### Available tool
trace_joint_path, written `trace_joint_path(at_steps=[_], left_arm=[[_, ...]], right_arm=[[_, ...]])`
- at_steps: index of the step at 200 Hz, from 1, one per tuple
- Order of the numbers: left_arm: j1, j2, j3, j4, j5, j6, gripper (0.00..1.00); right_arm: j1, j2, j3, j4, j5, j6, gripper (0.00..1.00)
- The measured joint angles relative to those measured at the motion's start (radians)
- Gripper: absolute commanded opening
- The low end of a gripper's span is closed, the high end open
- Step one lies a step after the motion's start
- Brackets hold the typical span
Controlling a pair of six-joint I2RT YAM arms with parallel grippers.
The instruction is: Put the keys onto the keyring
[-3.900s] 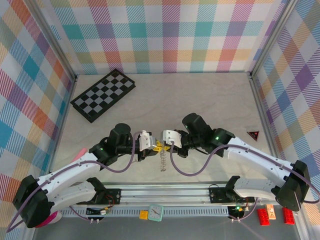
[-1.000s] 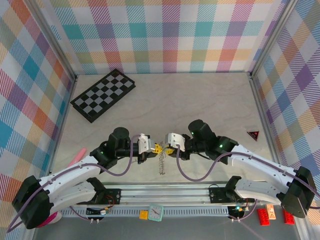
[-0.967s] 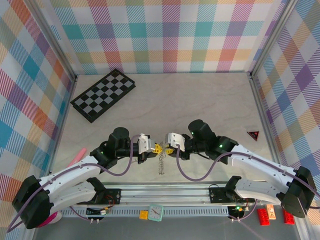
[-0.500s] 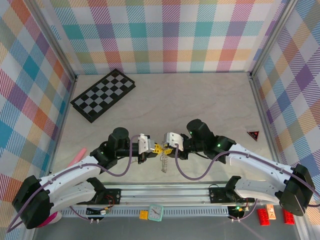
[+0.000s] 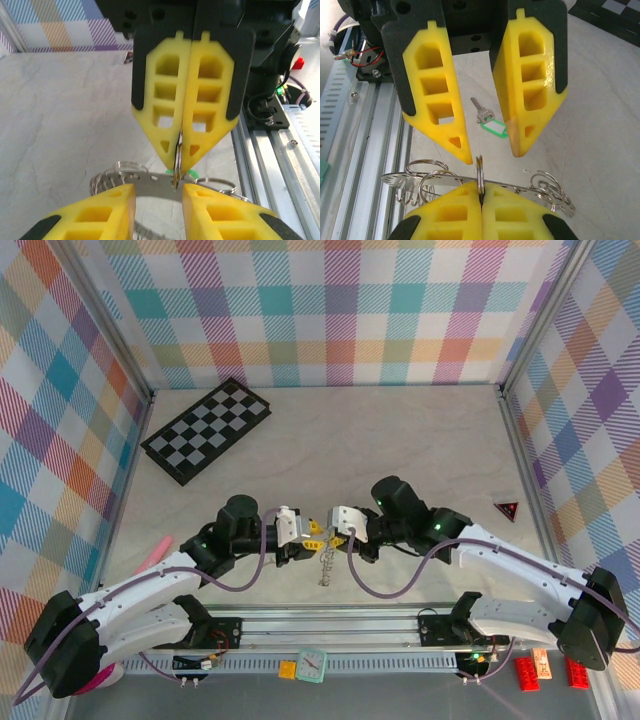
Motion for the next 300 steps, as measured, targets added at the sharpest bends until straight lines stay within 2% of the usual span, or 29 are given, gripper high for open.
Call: trace_joint_path(at_steps=[42,109,149,173,180,195,216,253,300], left_arm=[[0.000,0.000,0.035,-0.052,-0.023,0.018,0.26],[0.000,0.014,0.048,-0.071,-0.023,0.021,0.25],[0.000,0.030,0.056,-0.076,-0.019,0.024,0.16],[-0.002,0.034,0.058,-0.081,-0.015,0.026,0.04],[-0.002,0.034,0.058,-0.084,-0.013,0.029,0.00],[-0.002,0.034,0.058,-0.085,-0.010,0.037,0.00],[-0.003,0.033,0.058,-0.084,-0.011,0.040,0.00],[-0.005,0.027,0.040,-0.051,0.005,0.031,0.00],[-0.005,0.025,0.022,-0.026,0.023,0.016,0.00]], right_arm=[[0.002,0.056,0.108,-0.092,0.039,-0.030,0.00],[0.028,0.103,0.152,-0.165,0.090,-0.057,0.00],[0.044,0.121,0.175,-0.186,0.100,-0.063,0.00],[0.049,0.127,0.179,-0.185,0.116,-0.063,0.00],[0.049,0.129,0.180,-0.186,0.118,-0.062,0.07],[0.049,0.128,0.179,-0.184,0.117,-0.057,0.23],[0.048,0.096,0.144,-0.130,0.097,-0.038,0.30],[0.005,-0.017,0.027,-0.037,0.021,-0.002,0.28],[-0.007,-0.025,-0.006,-0.023,0.000,0.024,0.18]])
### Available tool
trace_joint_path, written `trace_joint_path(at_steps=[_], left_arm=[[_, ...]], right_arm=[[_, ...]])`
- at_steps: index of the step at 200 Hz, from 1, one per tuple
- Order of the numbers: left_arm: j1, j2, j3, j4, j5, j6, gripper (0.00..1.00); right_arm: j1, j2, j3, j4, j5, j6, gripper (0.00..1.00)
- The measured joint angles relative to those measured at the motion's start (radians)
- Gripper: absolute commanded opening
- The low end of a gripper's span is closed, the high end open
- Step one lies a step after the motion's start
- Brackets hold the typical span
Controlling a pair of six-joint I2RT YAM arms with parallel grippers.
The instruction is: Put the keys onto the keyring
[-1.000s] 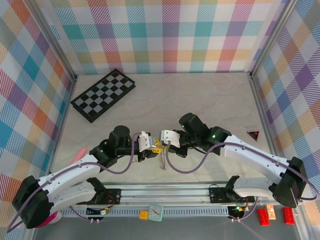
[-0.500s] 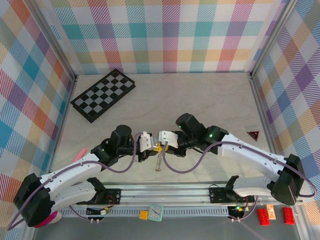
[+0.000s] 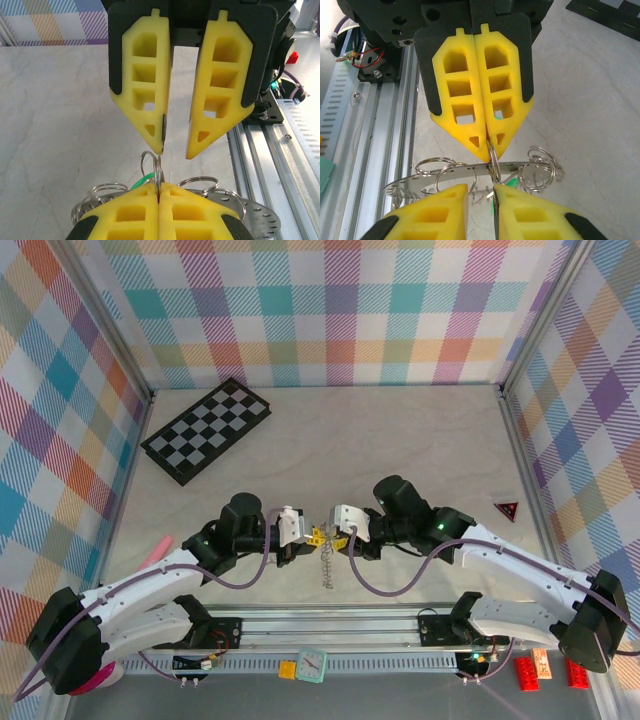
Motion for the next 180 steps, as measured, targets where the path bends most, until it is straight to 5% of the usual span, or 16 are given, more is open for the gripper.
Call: trace_joint_path(at_steps=[114,180], left_arm=[[0.000,0.001,0.000,0.010,0.023,0.000,0.00],[0.000,0.001,0.000,0.005,0.037,0.001,0.00]], right_arm=[[0.000,-0.013,0.001,0.000,0.070,-0.031,0.34],[0.000,0.040,0.003,-0.013,0.061,-0.061,0.07]])
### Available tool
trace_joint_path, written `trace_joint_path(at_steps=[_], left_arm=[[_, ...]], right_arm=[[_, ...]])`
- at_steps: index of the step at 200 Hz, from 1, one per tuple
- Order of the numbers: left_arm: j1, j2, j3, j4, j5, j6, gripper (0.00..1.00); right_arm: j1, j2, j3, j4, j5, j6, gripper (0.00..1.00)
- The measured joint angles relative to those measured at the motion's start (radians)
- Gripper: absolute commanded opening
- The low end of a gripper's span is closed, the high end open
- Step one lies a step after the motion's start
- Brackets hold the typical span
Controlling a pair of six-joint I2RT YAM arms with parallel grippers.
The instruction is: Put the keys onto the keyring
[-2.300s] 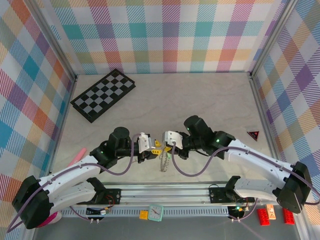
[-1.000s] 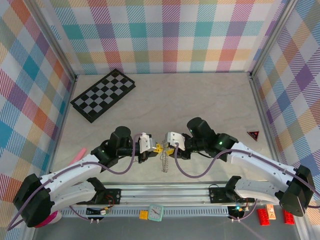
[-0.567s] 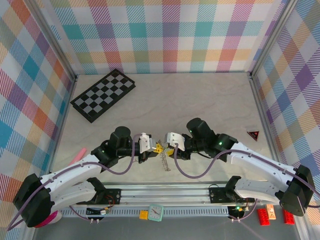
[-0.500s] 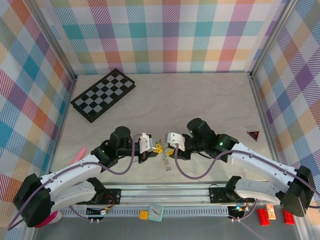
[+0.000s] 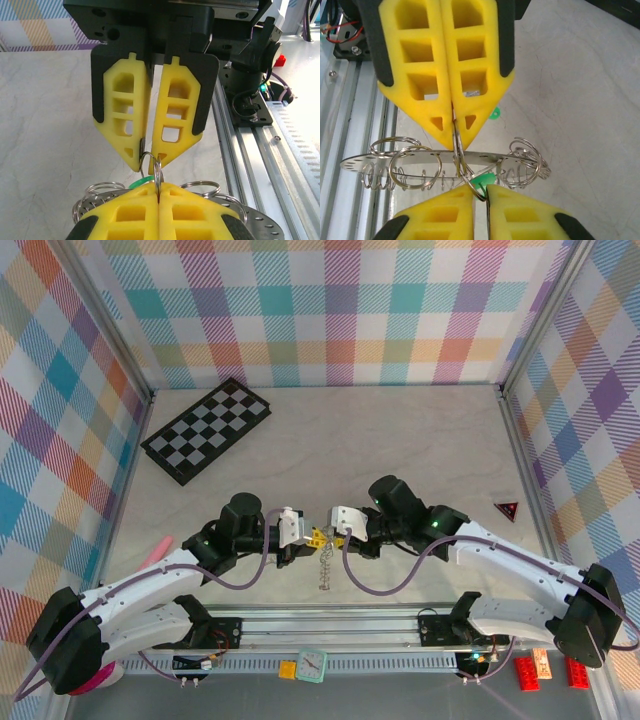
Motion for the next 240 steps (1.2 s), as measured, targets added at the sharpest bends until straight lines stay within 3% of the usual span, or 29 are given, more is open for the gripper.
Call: trace_joint_path(at_steps=[29,79,87,95,107,138,188,240], left_arm=[[0.000,0.000,0.000,0.002,0.000,-0.002,0.00],[0.000,0.033,-0.024,0.107,0.026,-0.060,0.00],[0.000,0.034,-0.032,0.123,0.026,-0.067,0.00],[0.000,0.034,-0.039,0.139,0.026,-0.072,0.00],[0.000,0.034,-0.043,0.160,0.026,-0.076,0.00],[0.000,0.036,-0.044,0.211,0.027,-0.082,0.00],[0.000,0.079,-0.044,0.270,0.050,-0.105,0.00],[0.000,0.088,-0.045,0.289,0.059,-0.118,0.00]], right_arm=[[0.000,0.000,0.002,-0.016,0.000,-0.011,0.00],[-0.005,0.012,0.002,-0.017,-0.011,-0.005,0.01],[-0.006,0.013,0.002,-0.017,-0.012,-0.001,0.04],[-0.006,0.013,0.002,-0.017,-0.012,0.003,0.17],[-0.006,0.006,0.000,-0.010,-0.011,0.009,0.26],[-0.006,-0.077,-0.038,0.029,-0.014,0.026,0.32],[-0.006,-0.150,-0.085,0.102,-0.032,0.053,0.29],[-0.006,-0.122,-0.096,0.165,-0.049,0.088,0.14]])
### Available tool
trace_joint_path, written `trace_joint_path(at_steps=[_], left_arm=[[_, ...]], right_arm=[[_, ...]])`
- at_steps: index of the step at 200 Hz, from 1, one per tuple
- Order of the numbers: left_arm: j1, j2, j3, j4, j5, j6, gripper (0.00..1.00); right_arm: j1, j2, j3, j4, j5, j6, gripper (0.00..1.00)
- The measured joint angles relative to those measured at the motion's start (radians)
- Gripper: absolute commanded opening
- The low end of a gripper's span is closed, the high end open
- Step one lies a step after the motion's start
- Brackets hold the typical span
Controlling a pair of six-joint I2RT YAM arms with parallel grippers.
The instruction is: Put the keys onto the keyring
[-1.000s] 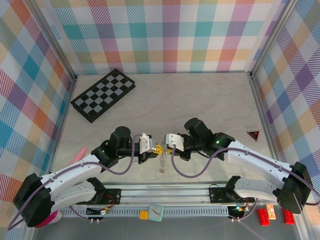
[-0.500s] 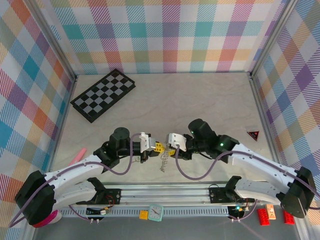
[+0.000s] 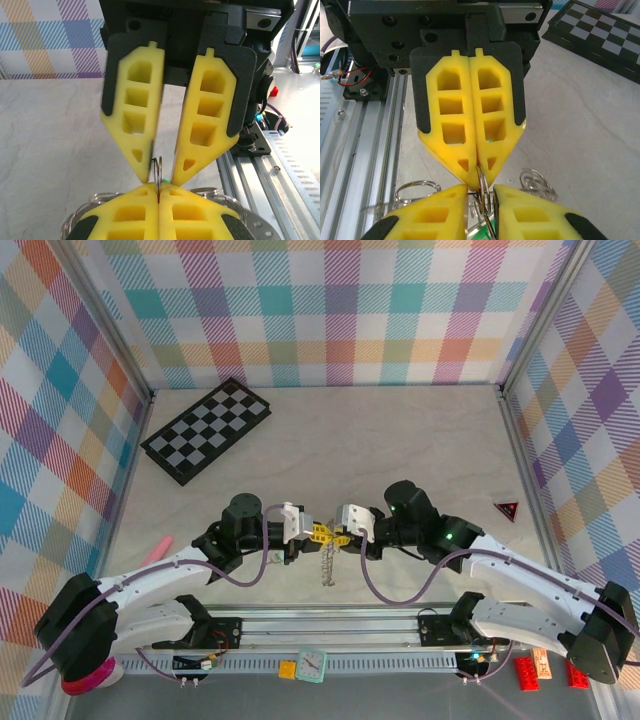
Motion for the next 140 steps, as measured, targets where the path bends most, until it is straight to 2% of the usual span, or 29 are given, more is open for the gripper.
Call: trace_joint_path(at_steps=[19,26,41,54,70,140], left_arm=[[0.000,0.000,-0.003,0.000,-0.002,0.000,0.00],[0.000,0.000,-0.006,0.000,-0.005,-0.002,0.00],[0.000,0.000,-0.007,0.000,-0.011,-0.004,0.28],[0.000,0.000,-0.006,-0.001,-0.043,-0.006,0.37],[0.000,-0.003,-0.005,-0.023,-0.073,-0.003,0.37],[-0.013,-0.010,0.118,-0.256,-0.121,0.099,0.26]], right_arm=[[-0.001,0.000,-0.002,-0.002,-0.002,0.005,0.01],[-0.001,0.000,-0.002,-0.004,-0.002,0.003,0.00],[-0.001,0.001,-0.001,-0.011,-0.002,0.006,0.00],[-0.001,0.009,0.007,-0.031,-0.007,-0.001,0.00],[-0.001,0.029,0.039,-0.082,-0.003,-0.013,0.00],[-0.001,0.105,0.195,-0.260,0.035,-0.087,0.00]])
